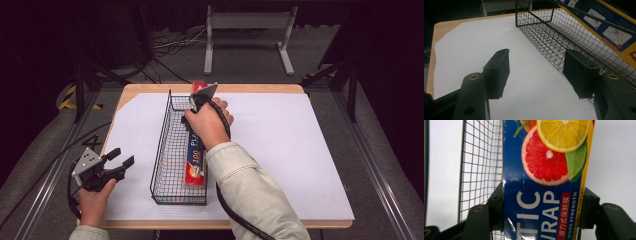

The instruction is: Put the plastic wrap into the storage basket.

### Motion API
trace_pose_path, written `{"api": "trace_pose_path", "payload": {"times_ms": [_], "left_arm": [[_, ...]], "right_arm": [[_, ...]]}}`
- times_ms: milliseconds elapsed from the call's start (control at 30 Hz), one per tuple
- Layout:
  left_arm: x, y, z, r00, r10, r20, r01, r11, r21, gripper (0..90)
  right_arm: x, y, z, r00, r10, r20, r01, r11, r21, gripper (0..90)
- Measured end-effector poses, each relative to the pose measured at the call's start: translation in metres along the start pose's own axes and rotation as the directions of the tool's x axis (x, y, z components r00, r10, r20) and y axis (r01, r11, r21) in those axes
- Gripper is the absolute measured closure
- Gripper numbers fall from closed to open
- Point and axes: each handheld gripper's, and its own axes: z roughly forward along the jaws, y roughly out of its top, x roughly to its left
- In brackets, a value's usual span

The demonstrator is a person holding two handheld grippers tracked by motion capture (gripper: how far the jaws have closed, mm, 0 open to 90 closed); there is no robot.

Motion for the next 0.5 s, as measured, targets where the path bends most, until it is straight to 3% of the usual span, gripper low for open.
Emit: {"api": "trace_pose_path", "payload": {"times_ms": [300, 500], "left_arm": [[0.0002, 0.0, 0.0001, 1.0, 0.0, 0.0, 0.0, 1.0, 0.002, 38.5], [0.0003, 0.0, 0.0002, 1.0, 0.001, 0.001, -0.001, 1.0, 0.004, 38.5]], "right_arm": [[0.0047, -0.0039, 0.0091, 0.9987, -0.017, 0.048, 0.016, 1.0, 0.019, 40.5], [0.0087, -0.006, 0.0091, 0.9982, -0.023, 0.055, 0.021, 0.999, 0.034, 40.4]]}}
